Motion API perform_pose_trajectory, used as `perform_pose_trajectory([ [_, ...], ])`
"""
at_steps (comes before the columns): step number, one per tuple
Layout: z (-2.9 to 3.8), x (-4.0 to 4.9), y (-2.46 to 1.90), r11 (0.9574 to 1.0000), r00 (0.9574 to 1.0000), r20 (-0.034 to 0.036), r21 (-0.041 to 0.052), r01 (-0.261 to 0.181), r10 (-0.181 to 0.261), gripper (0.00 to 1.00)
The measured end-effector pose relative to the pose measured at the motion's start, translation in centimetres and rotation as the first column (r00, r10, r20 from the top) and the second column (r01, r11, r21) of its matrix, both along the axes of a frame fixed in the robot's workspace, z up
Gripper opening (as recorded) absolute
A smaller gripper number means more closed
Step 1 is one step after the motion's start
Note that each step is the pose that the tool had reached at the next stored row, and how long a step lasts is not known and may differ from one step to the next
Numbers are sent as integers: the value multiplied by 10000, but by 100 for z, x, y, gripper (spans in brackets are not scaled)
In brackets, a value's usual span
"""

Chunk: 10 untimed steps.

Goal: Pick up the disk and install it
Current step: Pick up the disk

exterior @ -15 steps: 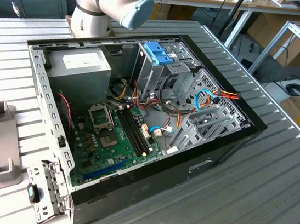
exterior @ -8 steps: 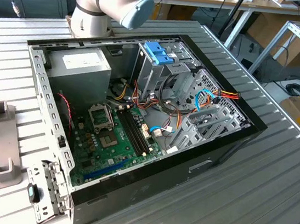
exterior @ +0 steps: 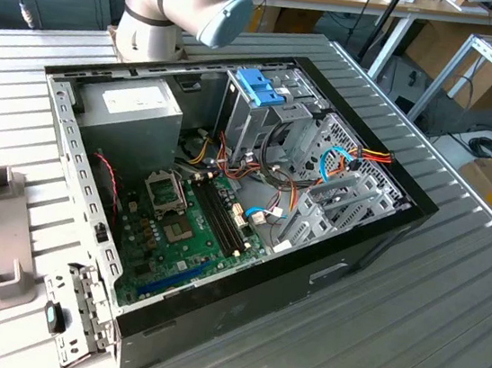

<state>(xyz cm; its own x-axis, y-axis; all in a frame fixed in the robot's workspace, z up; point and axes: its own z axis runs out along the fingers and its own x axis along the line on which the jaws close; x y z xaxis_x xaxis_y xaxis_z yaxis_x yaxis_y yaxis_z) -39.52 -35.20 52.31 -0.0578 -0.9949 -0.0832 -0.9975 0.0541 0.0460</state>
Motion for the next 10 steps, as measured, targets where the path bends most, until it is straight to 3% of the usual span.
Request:
perform_pose_trajectory([
  [10,-1,112,0,10000,10000,1,0,0,0,37],
])
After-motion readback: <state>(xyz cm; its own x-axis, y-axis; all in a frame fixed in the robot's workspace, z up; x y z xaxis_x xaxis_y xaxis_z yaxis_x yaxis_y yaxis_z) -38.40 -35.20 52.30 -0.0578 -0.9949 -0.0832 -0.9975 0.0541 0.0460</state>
